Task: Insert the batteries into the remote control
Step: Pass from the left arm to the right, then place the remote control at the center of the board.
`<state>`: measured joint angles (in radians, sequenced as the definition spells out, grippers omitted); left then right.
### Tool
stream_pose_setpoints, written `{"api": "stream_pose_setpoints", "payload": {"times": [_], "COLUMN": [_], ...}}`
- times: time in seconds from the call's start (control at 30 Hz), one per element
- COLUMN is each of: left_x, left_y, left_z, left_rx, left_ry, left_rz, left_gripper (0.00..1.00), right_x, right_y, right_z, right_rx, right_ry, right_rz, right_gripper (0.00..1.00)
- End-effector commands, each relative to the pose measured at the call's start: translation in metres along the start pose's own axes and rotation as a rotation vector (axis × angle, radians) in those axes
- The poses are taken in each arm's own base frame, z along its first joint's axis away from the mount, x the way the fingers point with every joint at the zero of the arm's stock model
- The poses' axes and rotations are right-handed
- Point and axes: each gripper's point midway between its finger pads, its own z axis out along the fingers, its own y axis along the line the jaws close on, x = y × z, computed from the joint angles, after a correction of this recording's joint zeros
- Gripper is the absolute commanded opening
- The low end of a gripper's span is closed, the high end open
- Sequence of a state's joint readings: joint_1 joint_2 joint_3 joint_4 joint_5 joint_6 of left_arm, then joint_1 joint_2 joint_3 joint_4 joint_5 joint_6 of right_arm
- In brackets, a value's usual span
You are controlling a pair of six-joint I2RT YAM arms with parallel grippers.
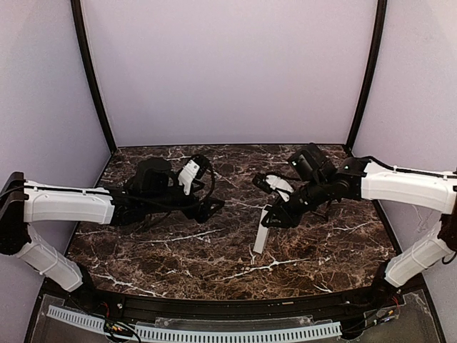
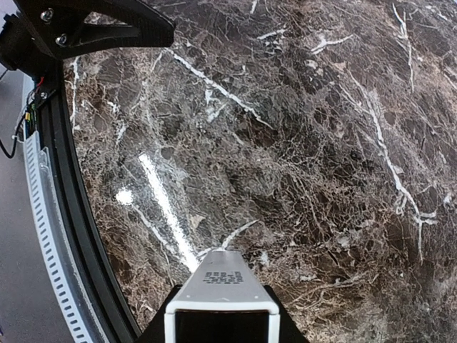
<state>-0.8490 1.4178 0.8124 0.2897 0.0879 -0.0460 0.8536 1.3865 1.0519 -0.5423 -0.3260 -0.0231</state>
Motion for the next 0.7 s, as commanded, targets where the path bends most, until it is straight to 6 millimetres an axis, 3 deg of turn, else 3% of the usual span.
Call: {"api": "stream_pose_setpoints", "payload": {"times": [0.0, 0.1, 0.13, 0.17, 0.2, 0.23, 0.37, 0.67], "left_x": [0.014, 0.025, 0.019, 0.029, 0.023, 0.033, 0.036, 0.053], "left_y": [0.001, -0.014, -0.019, -0.024, -0.027, -0.029, -0.034, -0.047], "left_z": [0.007, 0.018, 0.021, 0.029, 0.034, 0.042, 0.062, 0.085], "left_rx": [0.011, 0.113, 0.147, 0.187, 0.205, 0.223, 0.228, 0.179], "left_ry": [0.003, 0.008, -0.028, -0.006, -0.032, -0.004, -0.037, -0.075], "left_rz": [-0.037, -0.083, -0.087, -0.121, -0.129, -0.149, -0.160, -0.132], "left_gripper": [0.95, 0.89, 0.85, 0.79, 0.76, 0.69, 0.54, 0.49], "right_x": [0.001, 0.002, 0.002, 0.002, 0.001, 0.001, 0.002, 0.002], "right_y": [-0.007, -0.008, -0.009, -0.009, -0.009, -0.008, -0.008, -0.007], "right_z": [0.003, 0.008, 0.009, 0.009, 0.010, 0.010, 0.013, 0.020], "right_rx": [0.077, 0.086, 0.090, 0.090, 0.091, 0.090, 0.097, 0.107], "right_ry": [0.032, 0.037, 0.035, 0.033, 0.030, 0.027, 0.031, 0.028], "right_rz": [-0.022, -0.027, -0.030, -0.033, -0.035, -0.038, -0.047, -0.057], "right_gripper": [0.04, 0.04, 0.04, 0.04, 0.04, 0.04, 0.03, 0.03]}}
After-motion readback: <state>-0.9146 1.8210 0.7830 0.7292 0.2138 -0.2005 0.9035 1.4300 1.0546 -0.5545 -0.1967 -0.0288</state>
